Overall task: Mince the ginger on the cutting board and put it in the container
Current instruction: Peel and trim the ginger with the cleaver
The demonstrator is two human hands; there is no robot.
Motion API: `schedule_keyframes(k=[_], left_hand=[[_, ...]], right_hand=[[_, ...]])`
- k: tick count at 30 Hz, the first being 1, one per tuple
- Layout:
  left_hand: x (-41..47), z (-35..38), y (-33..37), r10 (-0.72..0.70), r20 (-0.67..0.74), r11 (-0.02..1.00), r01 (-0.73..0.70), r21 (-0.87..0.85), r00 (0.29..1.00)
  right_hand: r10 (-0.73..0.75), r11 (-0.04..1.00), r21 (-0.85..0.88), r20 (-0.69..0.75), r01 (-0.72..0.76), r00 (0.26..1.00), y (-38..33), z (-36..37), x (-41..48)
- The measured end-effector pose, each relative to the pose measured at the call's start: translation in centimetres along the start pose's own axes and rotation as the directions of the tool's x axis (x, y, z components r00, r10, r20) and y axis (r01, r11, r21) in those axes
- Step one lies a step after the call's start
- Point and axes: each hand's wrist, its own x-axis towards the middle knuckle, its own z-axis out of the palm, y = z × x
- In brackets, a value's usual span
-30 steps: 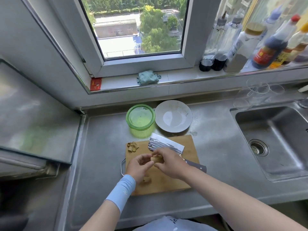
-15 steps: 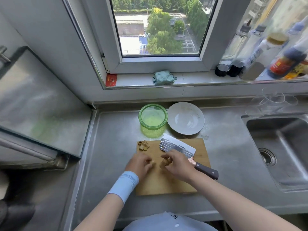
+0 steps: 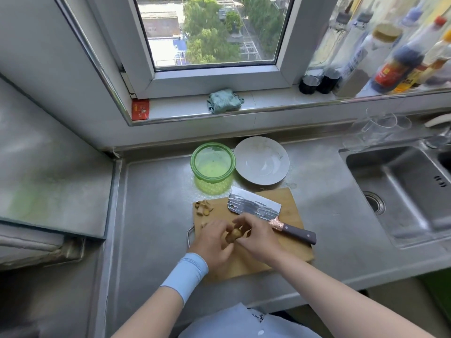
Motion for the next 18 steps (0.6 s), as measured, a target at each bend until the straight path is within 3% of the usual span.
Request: schedule_keyframes(k=[3, 7, 11, 18], left_hand=[[0.0, 0.9, 0.6, -0.118, 0.06, 0.983, 0.125, -0.132, 0.991], [0.3, 1.5, 1.6, -0.126, 0.097, 0.987, 0.134, -0.086, 0.987], [0.4, 2.4, 2.2, -0.195, 0.073, 0.978, 0.199, -0.062, 0.978], [0.7, 2.5, 3.5, -0.332, 0.123, 0.943, 0.331, 0.029, 0.935]], right_hand=[[0.075, 0.996, 0.039, 0.003, -0.075, 0.997, 0.5, -0.3, -0.4], [0.153, 0.987, -0.058, 0.05, -0.15, 0.987, 1.8, -0.8, -1.0], [0.119, 0.975, -0.195, 0.038, -0.11, 0.992, 2.7, -1.3, -1.1], [0.008, 0.98, -0.198, 0.116, 0.015, 0.993, 3.0, -2.8, -1.1]])
